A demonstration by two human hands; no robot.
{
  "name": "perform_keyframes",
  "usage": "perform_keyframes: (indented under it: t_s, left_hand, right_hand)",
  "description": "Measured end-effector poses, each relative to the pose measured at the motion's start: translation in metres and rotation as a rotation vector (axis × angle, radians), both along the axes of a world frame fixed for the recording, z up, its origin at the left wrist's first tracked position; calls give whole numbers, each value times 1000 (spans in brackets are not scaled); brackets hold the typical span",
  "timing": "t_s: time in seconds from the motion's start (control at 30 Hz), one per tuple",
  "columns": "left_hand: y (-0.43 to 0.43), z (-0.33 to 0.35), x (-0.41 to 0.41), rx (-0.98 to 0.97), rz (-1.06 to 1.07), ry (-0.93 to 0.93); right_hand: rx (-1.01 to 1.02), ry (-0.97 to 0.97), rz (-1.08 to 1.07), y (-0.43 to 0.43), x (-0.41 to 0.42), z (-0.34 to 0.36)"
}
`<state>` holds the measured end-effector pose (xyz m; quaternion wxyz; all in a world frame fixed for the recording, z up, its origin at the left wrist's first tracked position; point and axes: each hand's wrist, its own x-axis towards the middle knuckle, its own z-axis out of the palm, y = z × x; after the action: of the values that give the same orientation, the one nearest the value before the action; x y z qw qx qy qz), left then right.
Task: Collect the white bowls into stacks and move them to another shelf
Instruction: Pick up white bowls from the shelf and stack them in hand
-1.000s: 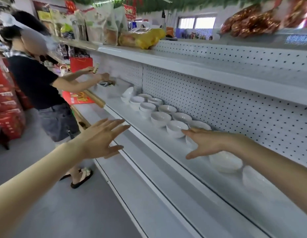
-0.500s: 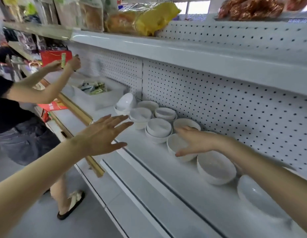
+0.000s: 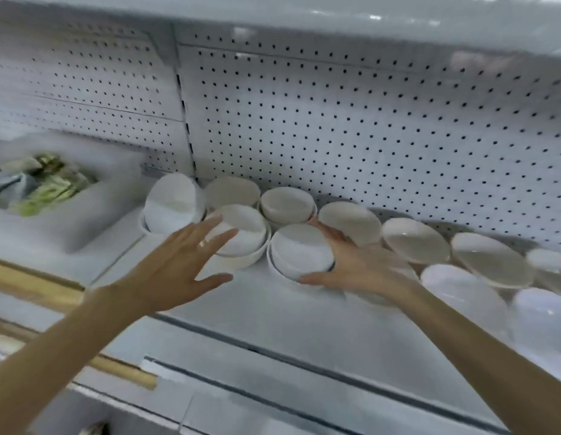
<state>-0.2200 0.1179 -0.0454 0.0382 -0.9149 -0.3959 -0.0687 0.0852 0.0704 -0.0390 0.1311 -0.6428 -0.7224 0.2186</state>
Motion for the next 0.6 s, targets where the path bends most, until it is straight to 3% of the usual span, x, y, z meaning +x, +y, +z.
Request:
perform_keyframes:
  t_s: [0.2, 0.6]
  left_hand:
    - [13, -32, -14, -46, -147, -42]
    - [17, -45, -18, -69, -212, -215]
  right_hand:
    - [31, 102, -151, 3, -14, -17]
    - [67, 322, -348, 1, -26, -16]
